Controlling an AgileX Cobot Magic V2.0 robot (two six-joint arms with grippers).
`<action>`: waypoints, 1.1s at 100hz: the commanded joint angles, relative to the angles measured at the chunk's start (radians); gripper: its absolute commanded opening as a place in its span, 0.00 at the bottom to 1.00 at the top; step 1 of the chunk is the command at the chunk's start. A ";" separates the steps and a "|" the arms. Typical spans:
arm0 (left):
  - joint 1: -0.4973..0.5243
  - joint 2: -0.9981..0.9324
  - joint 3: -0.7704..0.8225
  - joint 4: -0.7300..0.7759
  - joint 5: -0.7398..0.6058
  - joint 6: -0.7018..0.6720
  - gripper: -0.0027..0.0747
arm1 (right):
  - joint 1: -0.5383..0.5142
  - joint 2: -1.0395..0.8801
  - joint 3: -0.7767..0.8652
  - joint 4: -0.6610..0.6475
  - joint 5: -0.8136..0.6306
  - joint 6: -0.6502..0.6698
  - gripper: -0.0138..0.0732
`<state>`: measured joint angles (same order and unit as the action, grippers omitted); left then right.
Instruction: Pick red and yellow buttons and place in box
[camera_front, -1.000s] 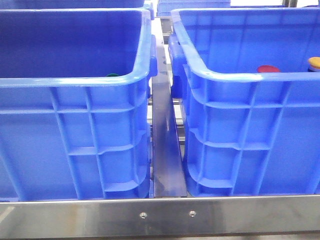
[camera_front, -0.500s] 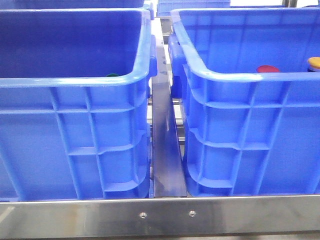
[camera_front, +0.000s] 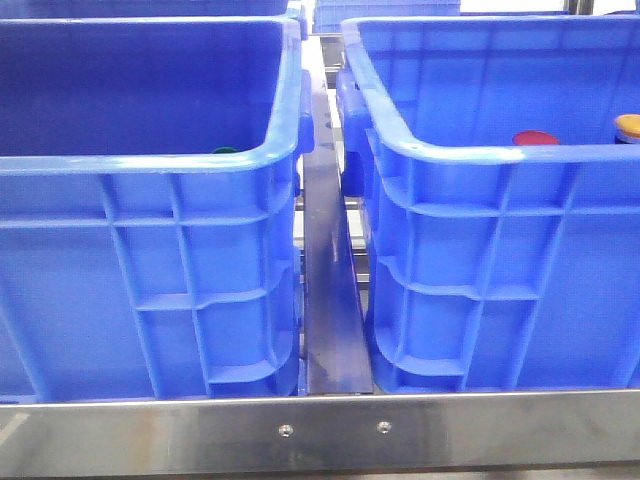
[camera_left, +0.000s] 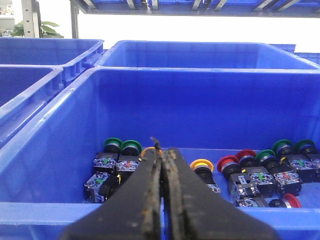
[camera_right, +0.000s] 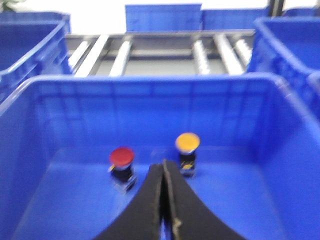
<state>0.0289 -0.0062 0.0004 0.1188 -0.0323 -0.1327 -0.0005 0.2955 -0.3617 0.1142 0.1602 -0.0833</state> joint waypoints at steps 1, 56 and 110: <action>0.005 -0.029 0.046 0.001 -0.079 0.002 0.01 | 0.000 -0.041 0.015 -0.114 -0.151 0.097 0.08; 0.005 -0.029 0.046 0.001 -0.079 0.002 0.01 | 0.000 -0.331 0.339 -0.121 -0.291 0.161 0.08; 0.005 -0.029 0.046 0.001 -0.079 0.002 0.01 | 0.000 -0.331 0.377 -0.120 -0.339 0.174 0.08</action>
<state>0.0289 -0.0062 0.0004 0.1188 -0.0346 -0.1327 -0.0005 -0.0100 0.0274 0.0000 -0.0921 0.0918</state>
